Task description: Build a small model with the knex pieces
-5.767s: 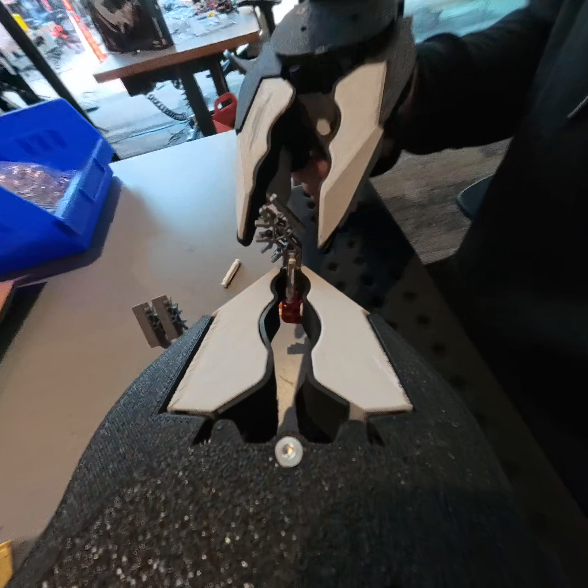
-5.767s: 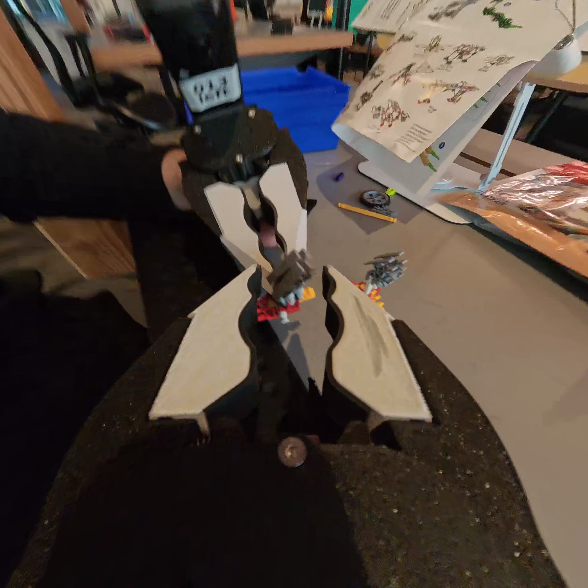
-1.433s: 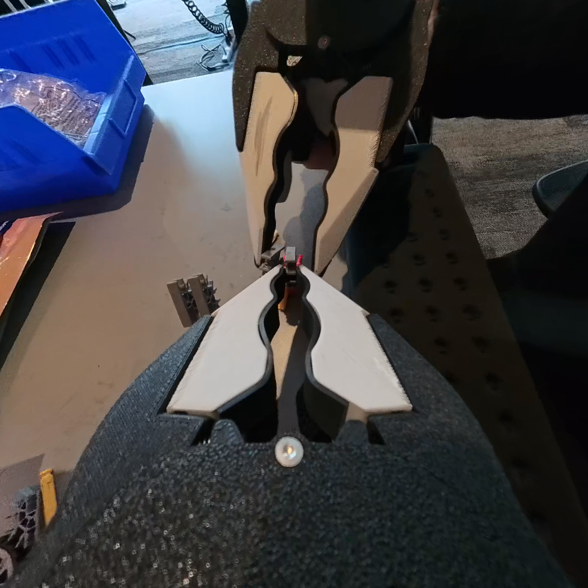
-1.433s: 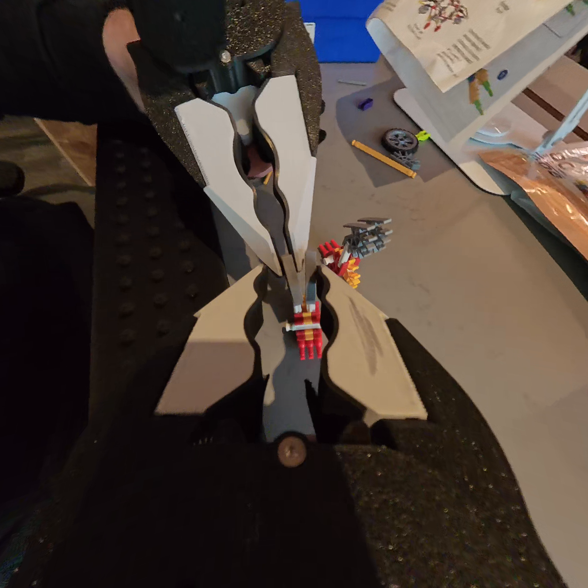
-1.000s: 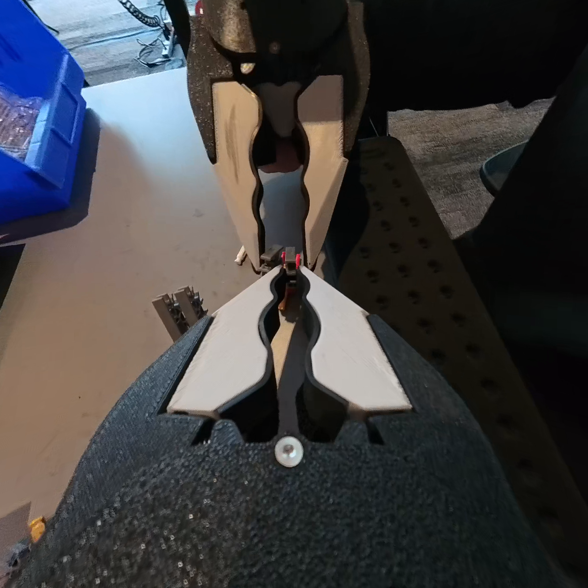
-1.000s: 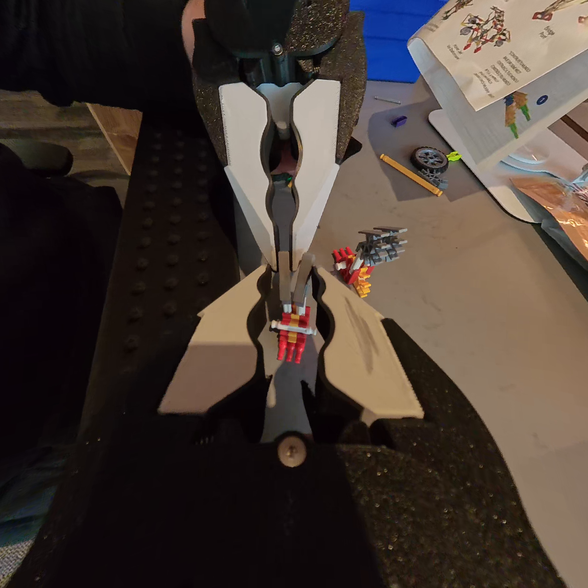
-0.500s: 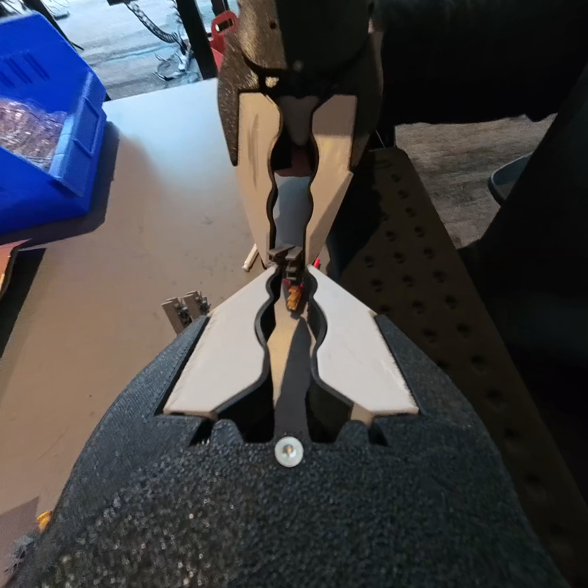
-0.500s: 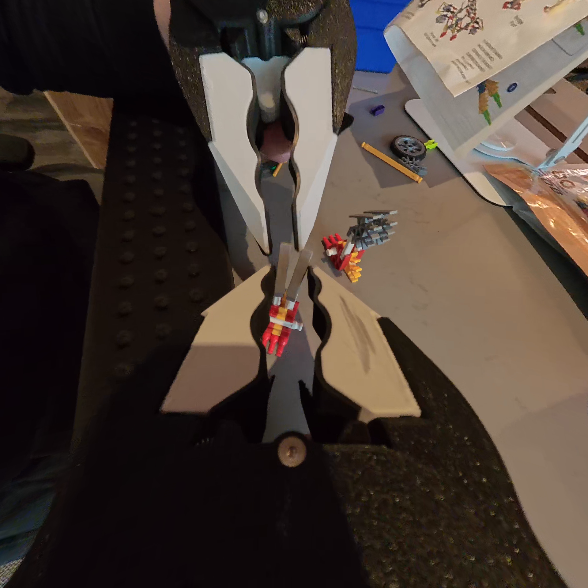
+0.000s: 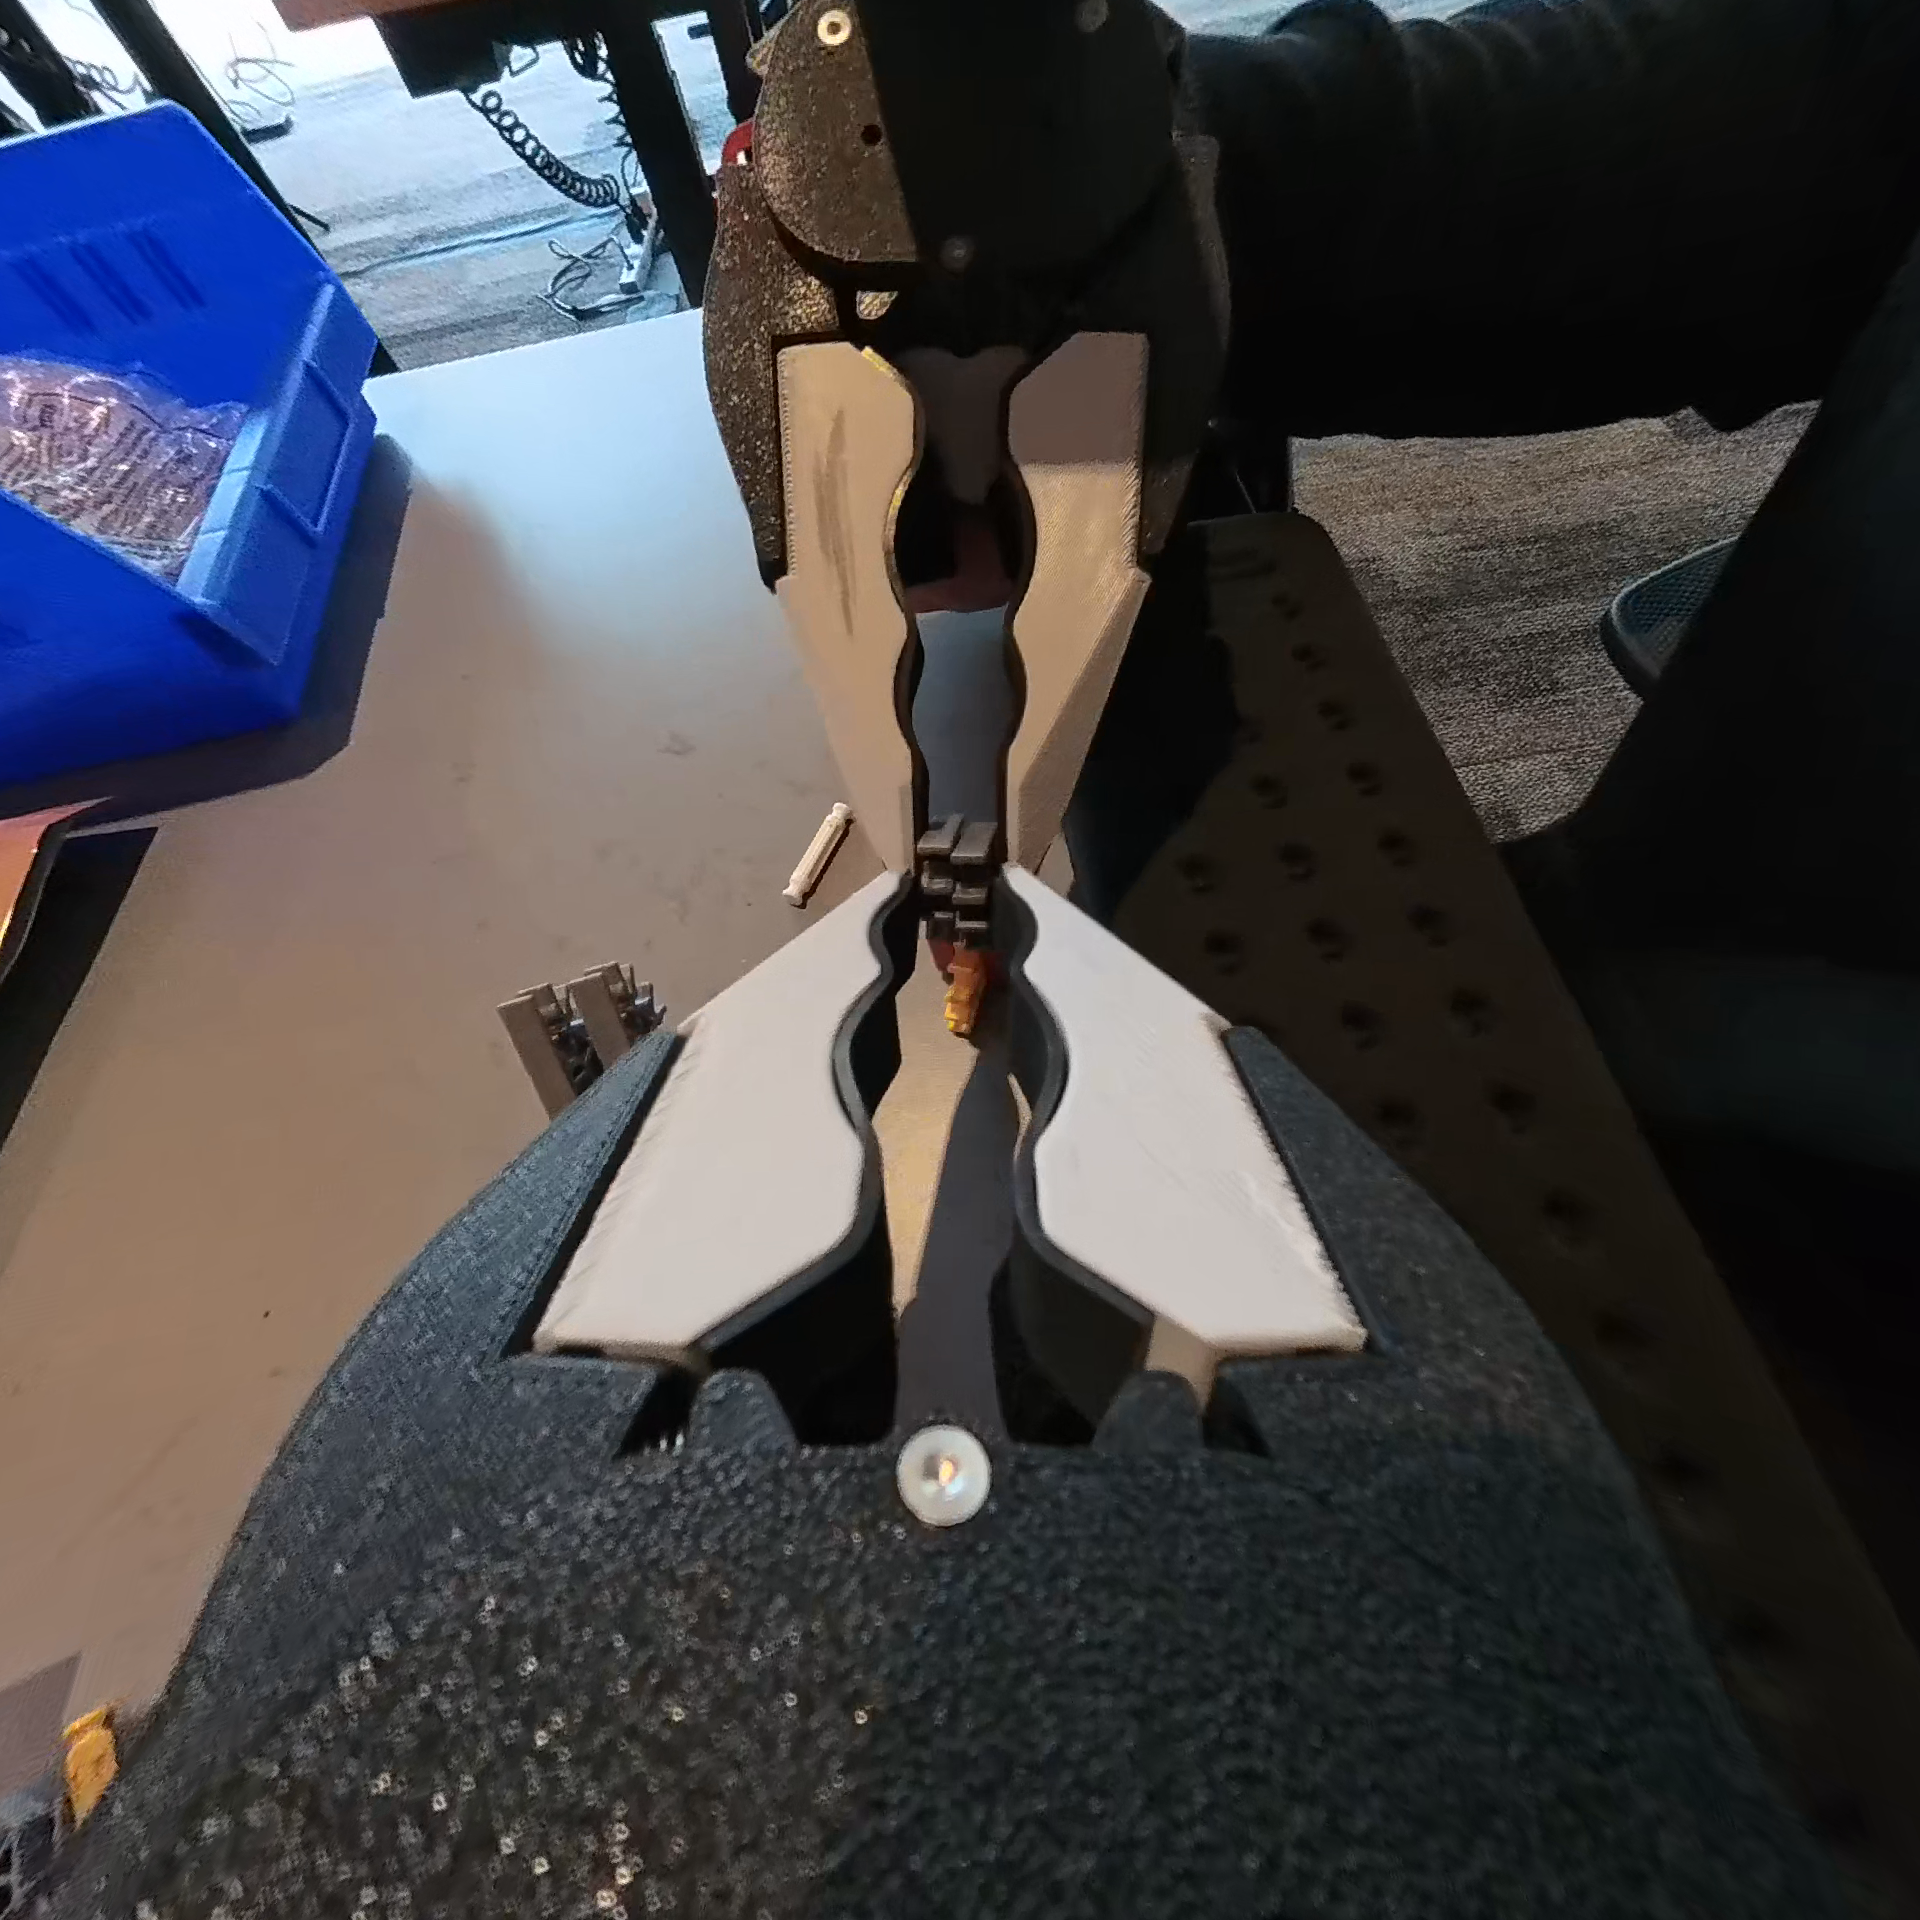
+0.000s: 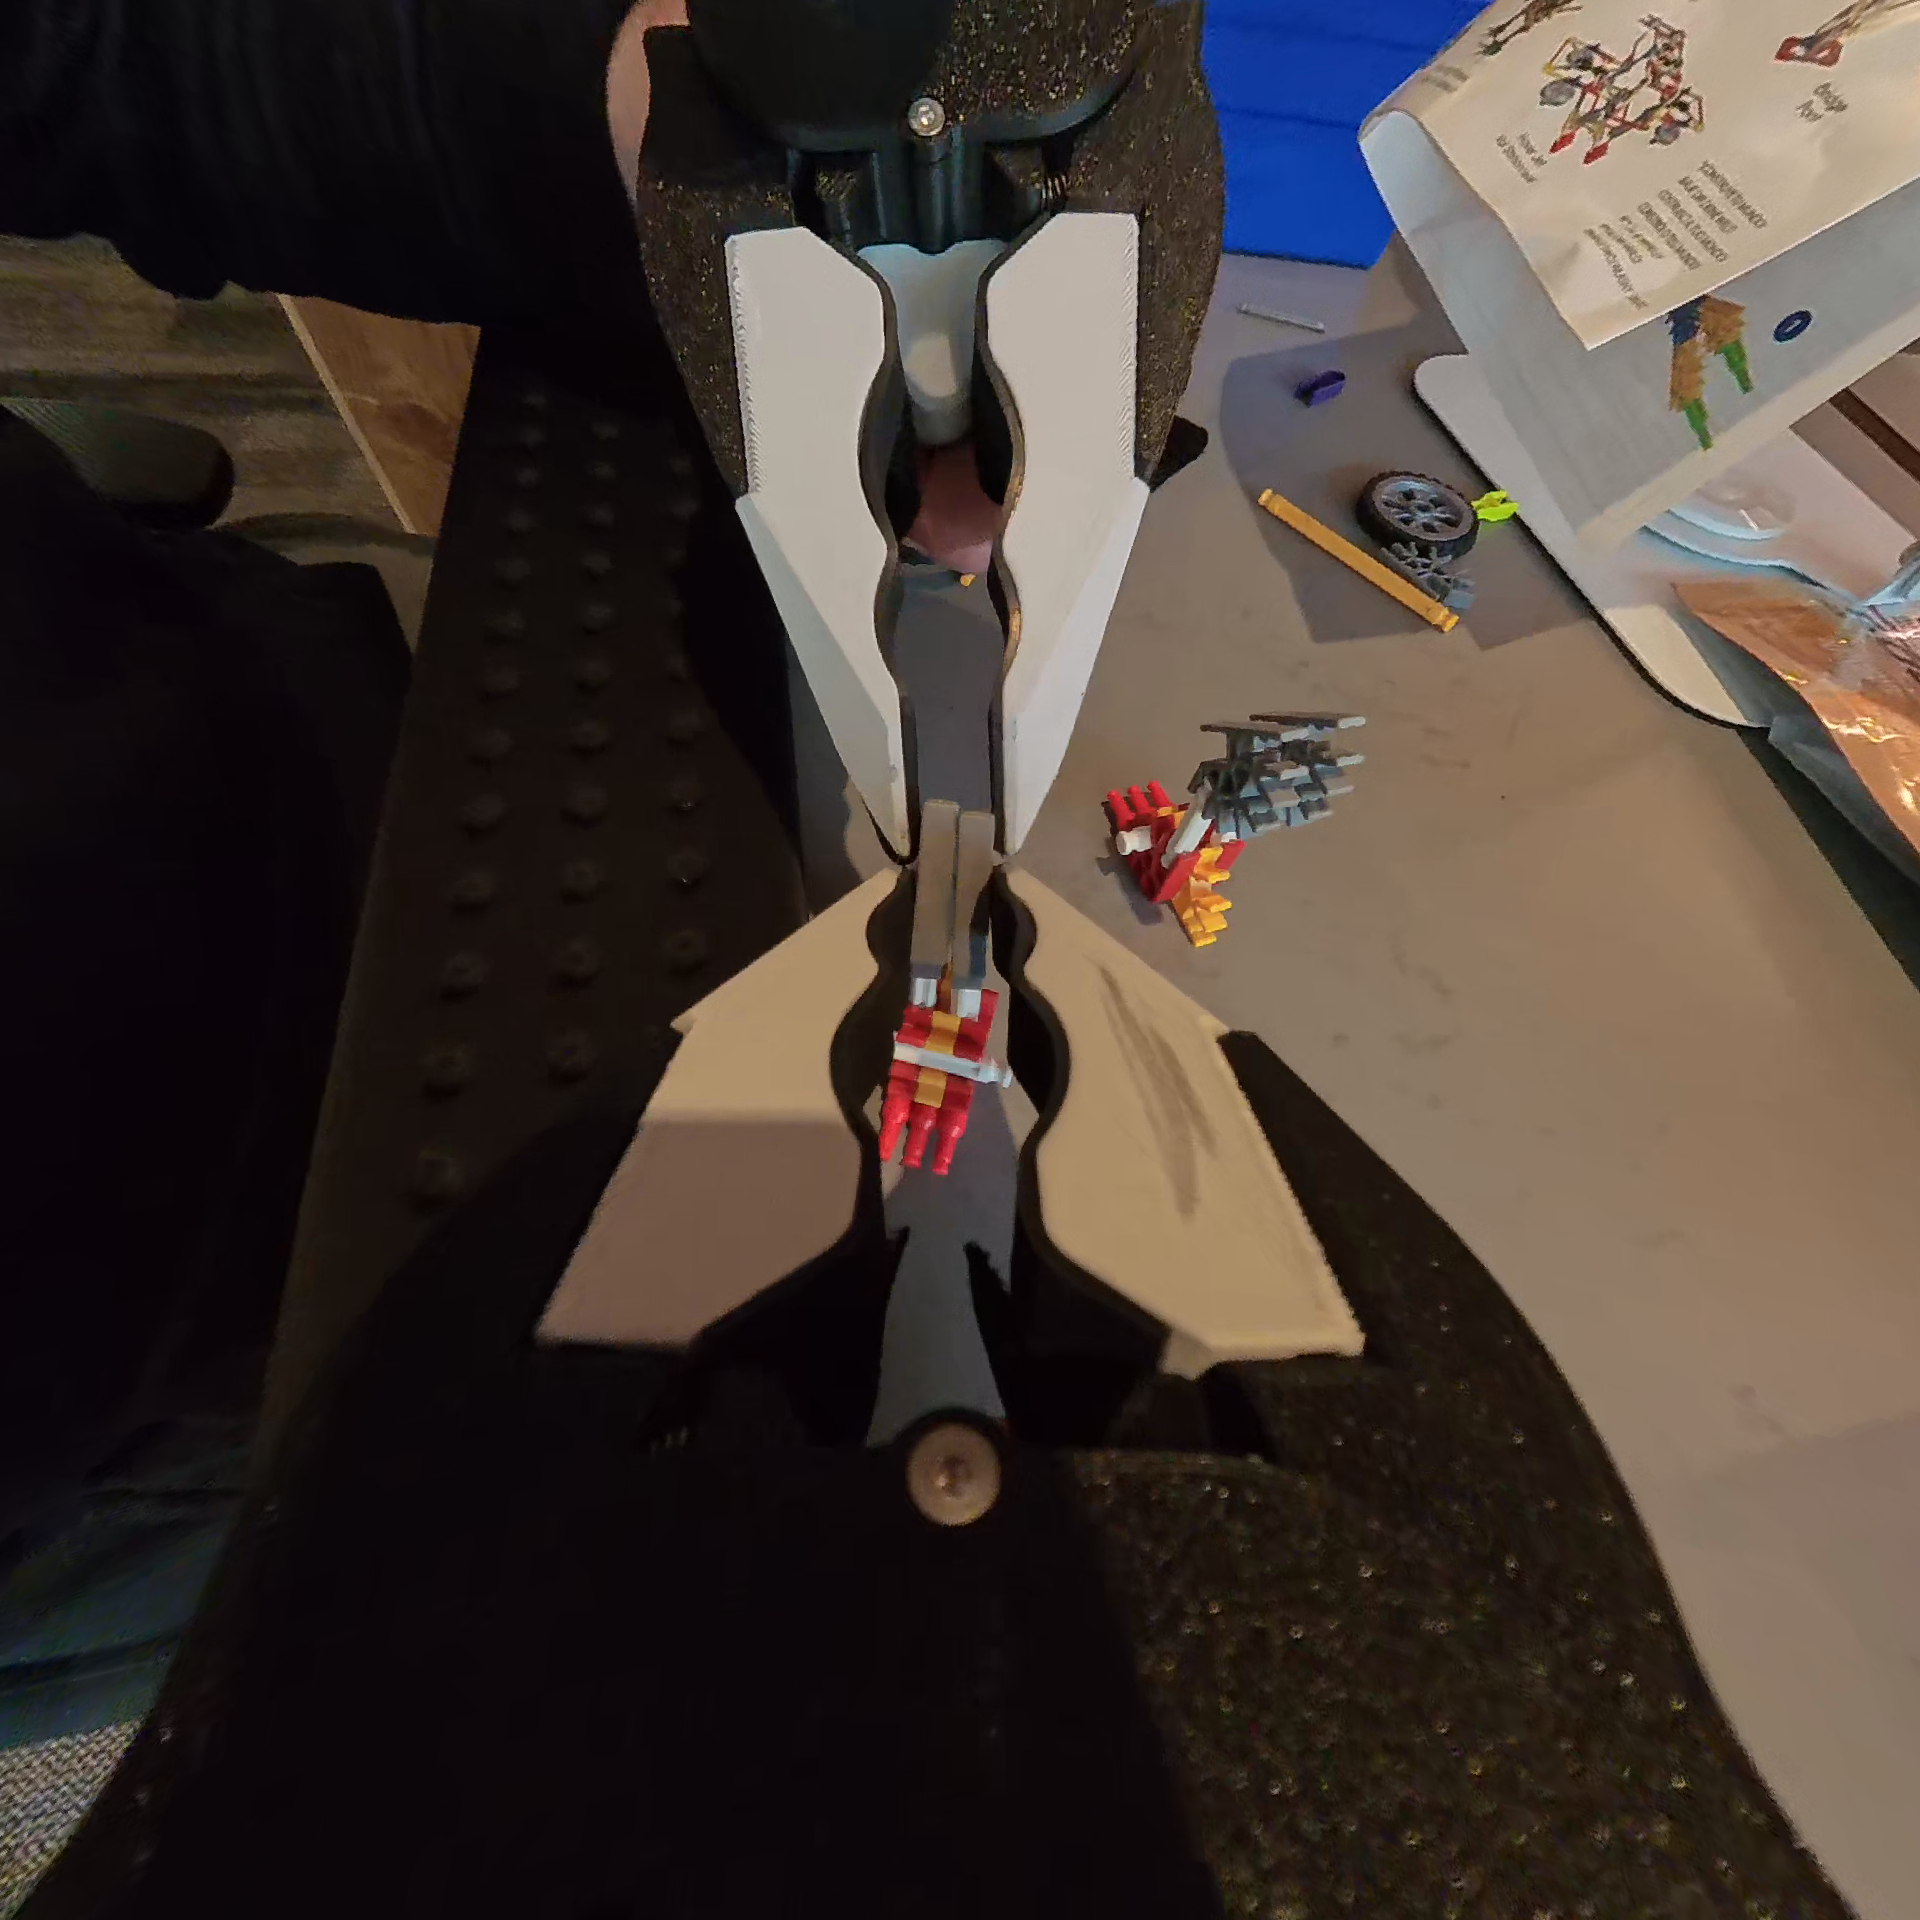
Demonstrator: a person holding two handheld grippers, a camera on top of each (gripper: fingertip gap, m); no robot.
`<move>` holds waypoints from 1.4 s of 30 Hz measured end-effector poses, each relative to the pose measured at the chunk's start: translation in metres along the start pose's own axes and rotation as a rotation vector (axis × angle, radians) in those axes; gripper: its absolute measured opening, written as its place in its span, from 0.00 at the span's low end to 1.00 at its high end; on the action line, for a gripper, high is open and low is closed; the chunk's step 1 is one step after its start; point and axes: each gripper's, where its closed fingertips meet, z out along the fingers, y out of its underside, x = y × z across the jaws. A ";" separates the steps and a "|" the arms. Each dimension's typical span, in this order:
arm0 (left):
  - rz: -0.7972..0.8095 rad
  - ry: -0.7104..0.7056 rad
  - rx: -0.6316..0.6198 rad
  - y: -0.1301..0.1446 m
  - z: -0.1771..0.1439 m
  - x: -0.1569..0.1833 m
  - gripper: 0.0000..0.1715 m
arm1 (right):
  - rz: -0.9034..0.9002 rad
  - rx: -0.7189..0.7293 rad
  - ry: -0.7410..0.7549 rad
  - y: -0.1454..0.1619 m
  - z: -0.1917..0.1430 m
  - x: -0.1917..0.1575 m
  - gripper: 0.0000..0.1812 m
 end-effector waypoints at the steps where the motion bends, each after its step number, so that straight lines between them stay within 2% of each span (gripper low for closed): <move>1: 0.004 0.000 0.001 0.000 0.000 0.000 0.07 | 0.001 -0.001 -0.005 0.000 0.000 0.000 0.08; 5: 0.006 -0.001 0.006 0.000 0.000 -0.002 0.08 | 0.003 -0.006 -0.010 0.001 -0.001 0.001 0.09; 7: 0.000 -0.007 0.008 0.000 0.000 -0.003 0.08 | 0.020 -0.033 0.012 0.003 -0.003 0.003 0.21; 8: -0.002 -0.014 0.006 0.000 0.000 -0.004 0.08 | 0.018 -0.039 0.044 0.004 -0.007 0.006 0.21; 10: -0.007 -0.038 -0.003 0.002 -0.002 -0.006 0.07 | 0.053 -0.025 0.109 0.004 -0.022 0.013 0.21; 12: -0.025 -0.073 -0.014 0.003 -0.004 -0.009 0.07 | 0.122 -0.048 0.205 0.014 -0.039 0.028 0.13; 15: -0.077 -0.144 -0.024 0.006 -0.007 -0.013 0.08 | 0.179 -0.157 0.307 0.042 -0.049 0.040 0.08; 19: -0.129 -0.315 -0.080 0.011 -0.011 -0.023 0.08 | 0.146 -0.360 0.409 0.075 -0.037 0.051 0.08; 22: -0.121 -0.381 -0.128 0.015 -0.007 -0.021 0.14 | 0.132 -0.393 0.386 0.078 -0.026 0.050 0.07; 27: -0.163 -0.380 -0.130 0.017 -0.009 -0.020 0.17 | 0.129 -0.409 0.361 0.077 -0.025 0.047 0.03; 30: -0.180 -0.358 -0.127 0.018 -0.009 -0.019 0.19 | 0.123 -0.371 0.378 0.070 -0.030 0.052 0.06; 33: -0.200 -0.331 -0.165 0.029 -0.003 -0.018 0.19 | 0.058 -0.297 0.348 0.054 -0.021 0.056 0.09; 38: -0.233 -0.280 -0.212 0.046 0.008 -0.013 0.19 | -0.029 -0.383 0.287 0.064 -0.001 0.070 0.11; 42: -0.225 -0.272 -0.242 0.052 0.012 -0.014 0.19 | 0.044 -0.352 0.168 0.064 0.005 0.064 0.04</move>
